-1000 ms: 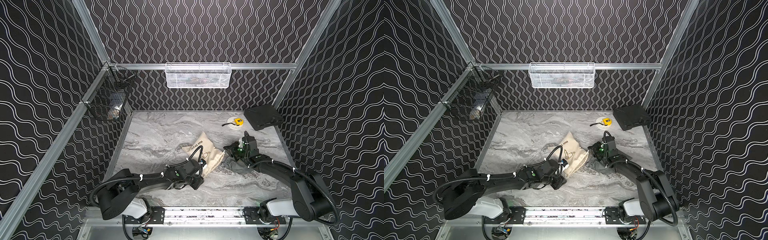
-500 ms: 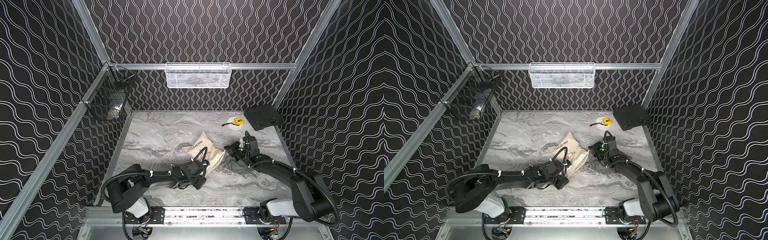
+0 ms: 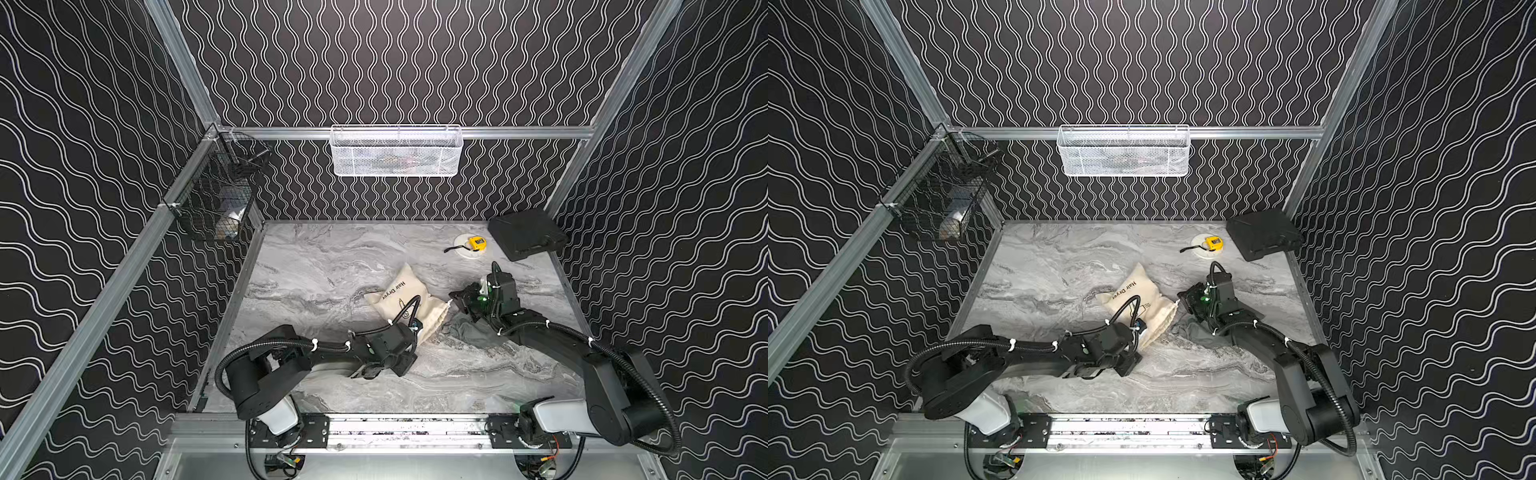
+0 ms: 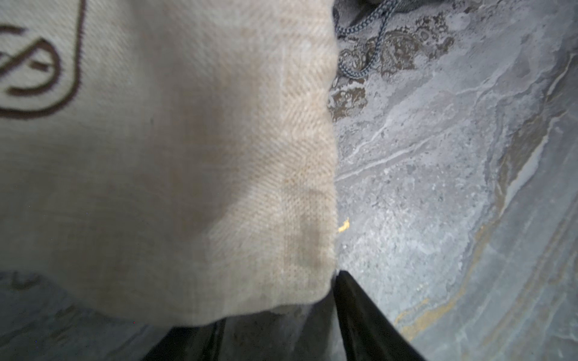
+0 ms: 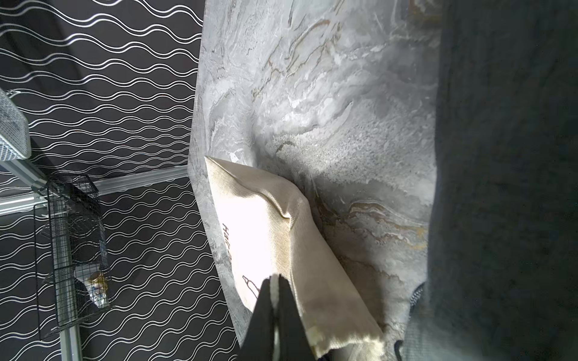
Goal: Pack away hair dryers
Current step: Pull the drawstrings on both sides of the drawstring bag.
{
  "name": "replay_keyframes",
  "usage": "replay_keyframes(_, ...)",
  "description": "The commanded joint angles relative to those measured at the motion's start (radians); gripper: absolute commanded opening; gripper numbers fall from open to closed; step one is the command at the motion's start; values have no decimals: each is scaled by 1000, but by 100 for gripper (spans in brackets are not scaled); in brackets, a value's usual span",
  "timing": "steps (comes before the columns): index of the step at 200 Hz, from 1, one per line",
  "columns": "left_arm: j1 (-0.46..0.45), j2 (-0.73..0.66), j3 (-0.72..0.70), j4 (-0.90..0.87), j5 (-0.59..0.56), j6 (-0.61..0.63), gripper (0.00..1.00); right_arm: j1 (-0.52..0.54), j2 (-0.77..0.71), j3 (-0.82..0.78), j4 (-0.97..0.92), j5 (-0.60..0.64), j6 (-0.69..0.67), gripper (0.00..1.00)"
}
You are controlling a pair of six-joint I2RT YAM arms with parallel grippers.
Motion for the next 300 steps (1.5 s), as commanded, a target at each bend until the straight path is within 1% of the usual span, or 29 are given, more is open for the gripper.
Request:
replay_keyframes(1,-2,10,-1,10,-10,19,53,0,-10,2,-8,2,4,0)
replay_keyframes(19,-3,9,-10,25,-10,17,43,-4,-13,2,-13,2,4,0)
replay_keyframes(38,-2,2,-17,30,-7,16,35,-8,-15,0,-12,0,4,0)
replay_keyframes(65,-2,-13,-24,36,-13,9,17,-13,-14,-2,-5,-5,8,0)
replay_keyframes(97,-3,-47,-35,51,-2,1,0,-17,-18,-2,-10,-8,7,0)
replay_keyframes(126,-3,-79,-43,57,11,-4,0,-22,-21,-2,-13,-10,5,0)
replay_keyframes(161,-3,-149,-71,56,6,-16,0,-31,-26,5,-21,-15,0,0)
replay_keyframes(189,-1,-229,-81,22,-27,-11,0,-41,-30,18,-32,-20,-13,0)
replay_keyframes(220,11,-326,-73,-33,-89,0,0,-65,-42,26,-45,-30,-26,0)
replay_keyframes(253,65,-403,-70,-83,-85,1,0,-96,-68,18,-59,-34,-36,0)
replay_keyframes(300,212,-505,-86,-112,-40,-49,0,-147,-102,-3,-72,-48,-36,0)
